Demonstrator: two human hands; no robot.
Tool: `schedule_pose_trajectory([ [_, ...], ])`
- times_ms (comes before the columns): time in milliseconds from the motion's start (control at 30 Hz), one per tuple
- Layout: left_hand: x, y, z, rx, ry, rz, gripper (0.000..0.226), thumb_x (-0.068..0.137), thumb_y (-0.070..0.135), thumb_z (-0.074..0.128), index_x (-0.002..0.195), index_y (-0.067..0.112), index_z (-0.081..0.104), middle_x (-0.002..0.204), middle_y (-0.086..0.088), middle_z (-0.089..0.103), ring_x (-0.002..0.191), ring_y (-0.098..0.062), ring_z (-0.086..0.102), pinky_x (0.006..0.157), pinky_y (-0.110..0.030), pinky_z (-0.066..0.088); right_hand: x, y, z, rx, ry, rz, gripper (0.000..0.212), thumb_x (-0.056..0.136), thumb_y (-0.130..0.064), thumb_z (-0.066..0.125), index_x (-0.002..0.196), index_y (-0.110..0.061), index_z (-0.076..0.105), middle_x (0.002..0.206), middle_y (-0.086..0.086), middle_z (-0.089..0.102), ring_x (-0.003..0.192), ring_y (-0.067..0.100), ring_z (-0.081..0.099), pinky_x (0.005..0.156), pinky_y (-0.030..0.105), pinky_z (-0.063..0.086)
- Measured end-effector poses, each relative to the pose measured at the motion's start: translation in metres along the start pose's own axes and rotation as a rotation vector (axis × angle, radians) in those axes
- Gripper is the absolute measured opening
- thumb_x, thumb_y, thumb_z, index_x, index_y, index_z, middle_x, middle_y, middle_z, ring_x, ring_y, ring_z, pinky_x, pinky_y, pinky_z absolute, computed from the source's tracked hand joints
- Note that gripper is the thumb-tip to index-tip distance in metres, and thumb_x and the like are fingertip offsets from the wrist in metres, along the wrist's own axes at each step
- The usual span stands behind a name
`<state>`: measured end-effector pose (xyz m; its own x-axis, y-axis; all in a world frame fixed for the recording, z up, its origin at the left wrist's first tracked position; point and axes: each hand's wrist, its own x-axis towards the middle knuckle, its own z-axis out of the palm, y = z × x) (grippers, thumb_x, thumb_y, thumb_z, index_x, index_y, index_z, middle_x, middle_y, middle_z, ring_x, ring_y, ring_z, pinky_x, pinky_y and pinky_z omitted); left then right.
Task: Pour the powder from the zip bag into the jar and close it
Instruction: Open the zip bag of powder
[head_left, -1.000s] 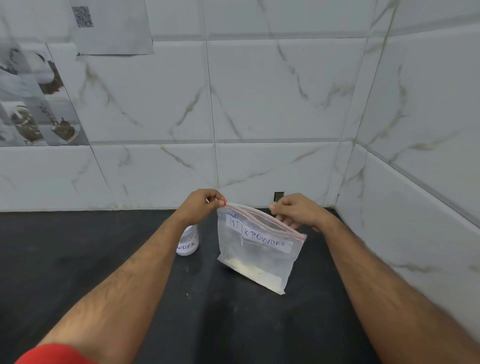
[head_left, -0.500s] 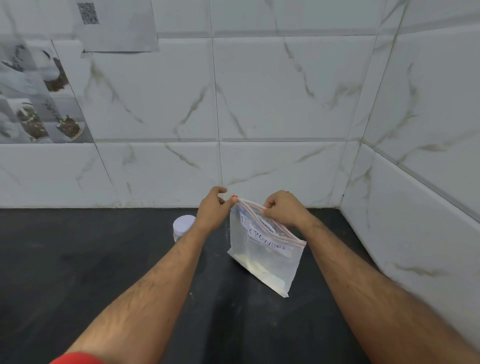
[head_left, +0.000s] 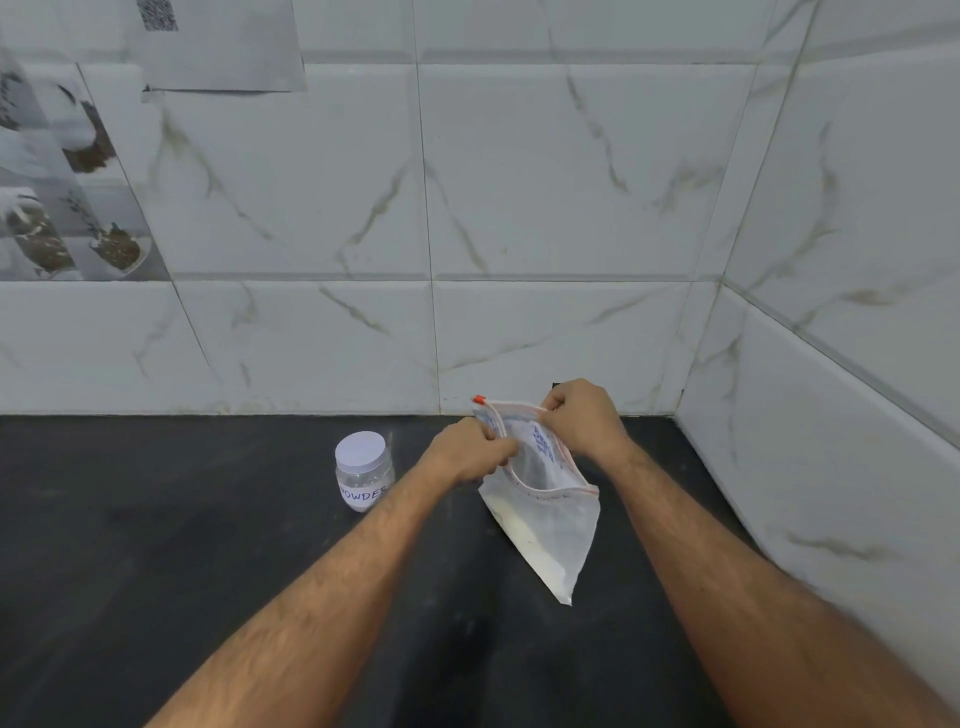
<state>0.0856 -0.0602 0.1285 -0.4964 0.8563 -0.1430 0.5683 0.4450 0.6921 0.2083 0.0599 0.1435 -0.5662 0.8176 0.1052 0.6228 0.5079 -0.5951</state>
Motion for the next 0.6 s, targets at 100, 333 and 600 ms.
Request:
schedule_pose_trajectory([
  [100,0.005,0.001,-0.001,0.084,0.112,0.022,0.032,0.081,0.032,0.057,0.056,0.017,0.046,0.052,0.004,0.047,0.050,-0.016,0.046,0.054,-0.025,0.038,-0.003,0.001,-0.006,-0.075,-0.064,0.029,0.009,0.087,-0.022,0.069,0.087,-0.013,0.069,0.082,0.003,0.071,0.077,0.023,0.068,0.054,0.026,0.048],
  [333,0.016,-0.001,-0.019,0.192,0.193,0.015,0.034,0.078,0.028,0.059,0.052,0.017,0.039,0.050,0.003,0.041,0.051,-0.018,0.040,0.050,-0.027,0.031,0.001,0.002,-0.025,-0.295,-0.257,0.133,0.017,0.088,-0.011,0.059,0.103,-0.013,0.067,0.083,0.005,0.066,0.062,0.020,0.063,0.053,0.028,0.056],
  [600,0.035,0.016,-0.045,0.350,0.224,0.009,0.021,0.077,0.028,0.060,0.065,0.011,0.059,0.062,-0.004,0.056,0.063,-0.025,0.052,0.055,-0.026,0.040,0.021,0.022,-0.042,-0.014,-0.183,0.266,0.021,0.082,0.000,0.050,0.084,-0.005,0.070,0.063,0.010,0.065,0.046,0.020,0.055,0.046,0.025,0.052],
])
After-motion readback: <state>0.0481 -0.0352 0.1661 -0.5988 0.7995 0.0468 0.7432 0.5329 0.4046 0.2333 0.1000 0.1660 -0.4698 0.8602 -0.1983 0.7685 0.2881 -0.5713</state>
